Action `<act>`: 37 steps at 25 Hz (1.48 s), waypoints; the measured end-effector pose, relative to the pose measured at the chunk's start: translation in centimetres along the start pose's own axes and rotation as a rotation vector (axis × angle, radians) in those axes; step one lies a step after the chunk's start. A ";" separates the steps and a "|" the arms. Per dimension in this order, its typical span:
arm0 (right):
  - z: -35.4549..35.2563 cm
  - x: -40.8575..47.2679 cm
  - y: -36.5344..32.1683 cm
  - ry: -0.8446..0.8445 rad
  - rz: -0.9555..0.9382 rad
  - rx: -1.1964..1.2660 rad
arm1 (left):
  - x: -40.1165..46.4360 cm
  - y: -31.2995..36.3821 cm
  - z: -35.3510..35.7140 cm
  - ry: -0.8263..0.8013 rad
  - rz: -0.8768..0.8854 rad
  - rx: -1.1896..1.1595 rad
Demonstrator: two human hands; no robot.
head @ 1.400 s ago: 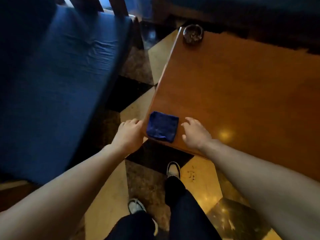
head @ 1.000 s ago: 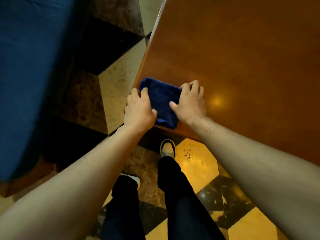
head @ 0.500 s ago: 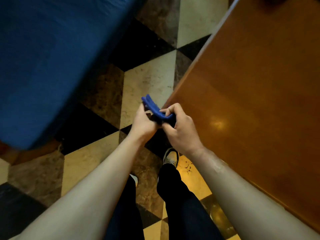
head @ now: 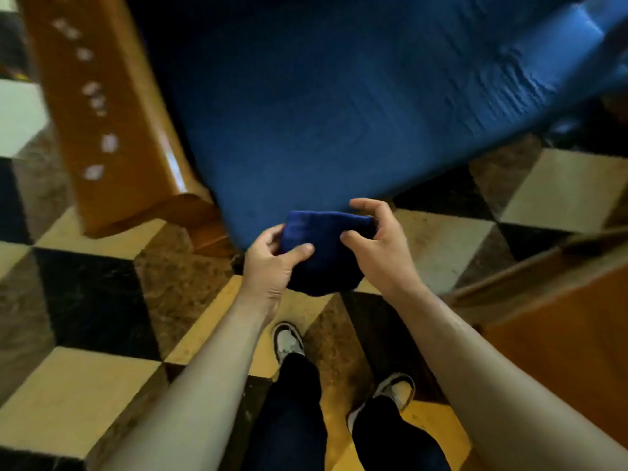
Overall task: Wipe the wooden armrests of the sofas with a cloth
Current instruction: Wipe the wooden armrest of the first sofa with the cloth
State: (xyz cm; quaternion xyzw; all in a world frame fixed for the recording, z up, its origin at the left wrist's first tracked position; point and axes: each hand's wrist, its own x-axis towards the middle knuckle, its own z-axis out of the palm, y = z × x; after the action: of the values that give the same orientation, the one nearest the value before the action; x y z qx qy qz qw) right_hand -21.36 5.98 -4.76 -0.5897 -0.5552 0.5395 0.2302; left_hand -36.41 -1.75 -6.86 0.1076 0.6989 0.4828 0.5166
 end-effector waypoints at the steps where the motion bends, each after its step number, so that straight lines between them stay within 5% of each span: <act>1: 2.1 0.6 -0.8 -0.014 0.004 -0.042 | 0.1 0.8 -1.9 0.079 0.045 0.019; 10: 19.1 4.4 -7.8 -0.265 -0.129 -0.155 | 0.8 6.0 -17.1 0.361 0.278 0.115; 15: 24.4 9.6 -9.8 -0.081 -0.146 -0.069 | 6.0 8.7 -17.0 0.541 0.249 0.191; 18: 27.1 10.3 -8.9 0.086 -0.151 -0.216 | 8.6 9.4 -16.1 0.640 0.200 0.348; 23: 29.3 7.3 -7.6 -0.258 0.019 -0.319 | 9.3 9.1 -15.9 0.728 0.119 0.513; 27: 30.2 11.7 -9.3 -0.329 0.076 -0.311 | 9.8 8.5 -19.2 0.910 0.117 0.416; 29: 31.5 15.3 -10.6 -0.348 0.126 -0.219 | 11.1 8.5 -21.2 0.992 -0.027 0.415; 34: 33.8 21.1 -13.6 -0.361 0.214 -0.056 | 15.7 9.5 -26.1 0.843 -0.424 -0.103; 37: 31.4 16.9 -11.1 -0.351 0.185 -0.101 | 16.0 9.8 -27.5 0.696 -0.480 -0.241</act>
State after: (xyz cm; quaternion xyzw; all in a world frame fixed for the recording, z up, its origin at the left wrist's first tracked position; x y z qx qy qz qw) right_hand -57.23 14.03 -11.29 -0.5457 -0.5569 0.6242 0.0495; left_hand -69.63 -1.86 -9.05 -0.2880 0.7752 0.4345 0.3569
